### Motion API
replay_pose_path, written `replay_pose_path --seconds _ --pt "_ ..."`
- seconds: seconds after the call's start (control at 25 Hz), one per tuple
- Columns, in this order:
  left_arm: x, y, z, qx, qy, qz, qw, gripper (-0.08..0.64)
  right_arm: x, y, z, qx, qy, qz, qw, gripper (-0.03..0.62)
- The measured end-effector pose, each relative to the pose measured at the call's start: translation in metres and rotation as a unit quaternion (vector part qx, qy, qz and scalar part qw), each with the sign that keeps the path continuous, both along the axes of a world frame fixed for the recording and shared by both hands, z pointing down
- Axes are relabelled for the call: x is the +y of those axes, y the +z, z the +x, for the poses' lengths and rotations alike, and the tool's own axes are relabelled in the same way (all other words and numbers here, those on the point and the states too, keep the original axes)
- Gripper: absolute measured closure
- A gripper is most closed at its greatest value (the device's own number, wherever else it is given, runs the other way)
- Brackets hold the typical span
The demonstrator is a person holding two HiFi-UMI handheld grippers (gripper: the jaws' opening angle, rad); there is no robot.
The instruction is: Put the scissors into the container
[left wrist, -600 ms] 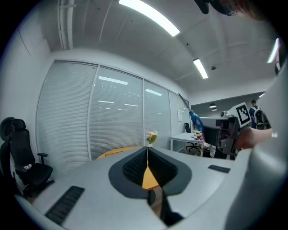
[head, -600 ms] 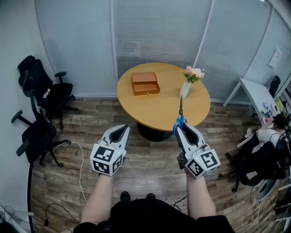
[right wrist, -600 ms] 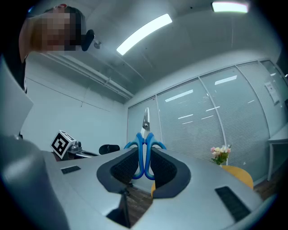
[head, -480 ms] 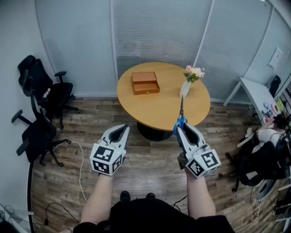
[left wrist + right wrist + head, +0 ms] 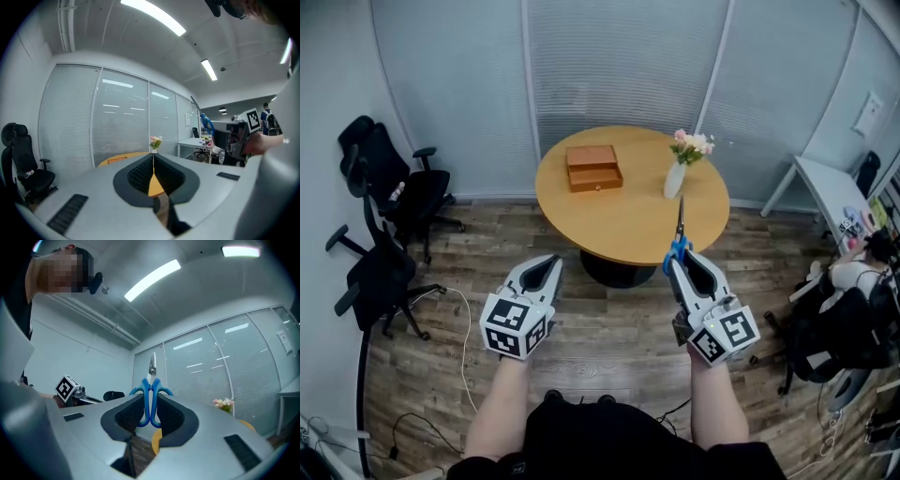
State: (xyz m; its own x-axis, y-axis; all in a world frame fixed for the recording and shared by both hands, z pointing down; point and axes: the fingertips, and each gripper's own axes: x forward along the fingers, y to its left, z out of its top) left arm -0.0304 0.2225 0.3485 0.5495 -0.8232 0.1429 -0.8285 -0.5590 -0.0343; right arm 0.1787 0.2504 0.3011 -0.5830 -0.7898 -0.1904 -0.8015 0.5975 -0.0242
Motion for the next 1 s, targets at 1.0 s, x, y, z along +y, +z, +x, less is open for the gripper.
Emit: replay_pose_path --seconds 1.0 --pt "-0.101 0.019 -0.003 0.017 0.009 -0.009 0.9998 0.545 -0.106 0.031 -0.009 -0.024 -0.029 -0.062 0.997 0.492"
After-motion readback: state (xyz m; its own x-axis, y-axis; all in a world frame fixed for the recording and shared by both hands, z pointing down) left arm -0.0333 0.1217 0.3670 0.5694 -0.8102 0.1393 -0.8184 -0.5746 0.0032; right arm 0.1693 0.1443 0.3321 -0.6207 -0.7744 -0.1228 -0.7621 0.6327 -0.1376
